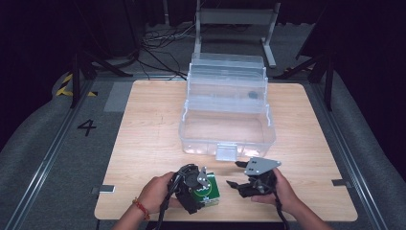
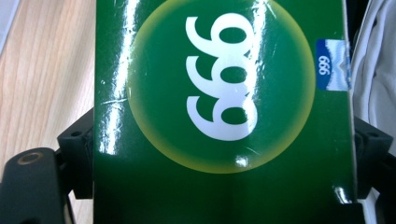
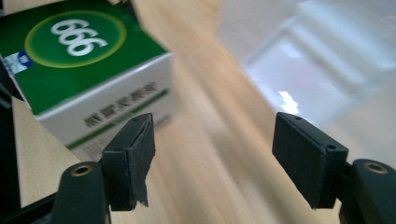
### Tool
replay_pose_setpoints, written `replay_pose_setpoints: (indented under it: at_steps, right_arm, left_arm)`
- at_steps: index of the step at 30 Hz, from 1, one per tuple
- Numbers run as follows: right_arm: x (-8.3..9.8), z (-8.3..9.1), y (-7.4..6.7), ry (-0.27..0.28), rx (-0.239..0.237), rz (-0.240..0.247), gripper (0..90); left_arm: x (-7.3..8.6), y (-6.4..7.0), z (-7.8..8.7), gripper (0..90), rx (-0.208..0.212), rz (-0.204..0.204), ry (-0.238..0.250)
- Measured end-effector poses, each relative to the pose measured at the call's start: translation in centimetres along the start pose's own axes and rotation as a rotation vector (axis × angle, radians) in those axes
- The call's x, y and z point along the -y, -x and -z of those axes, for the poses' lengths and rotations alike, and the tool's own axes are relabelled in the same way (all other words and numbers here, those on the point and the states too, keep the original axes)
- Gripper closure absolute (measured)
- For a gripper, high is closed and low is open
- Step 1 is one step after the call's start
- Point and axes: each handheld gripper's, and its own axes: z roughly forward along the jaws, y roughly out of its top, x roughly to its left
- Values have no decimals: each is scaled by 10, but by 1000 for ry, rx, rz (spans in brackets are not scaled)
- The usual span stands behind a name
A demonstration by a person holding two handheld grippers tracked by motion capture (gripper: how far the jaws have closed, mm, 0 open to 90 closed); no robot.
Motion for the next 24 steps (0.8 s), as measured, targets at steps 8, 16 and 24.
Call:
replay_pose_setpoints:
  at_steps: [8,16,24]
  right_arm:
    - [-4,58,39,98,200,-70,293]
    - [0,73,84,57,315,-156,295]
    - [6,59,122,-28,331,-257,323]
  left_arm:
    - [7,-2,3,143,8,6,-30]
    - [8,-4,4,143,-1,10,-70]
    - [6,-6,4,145,11,10,-107]
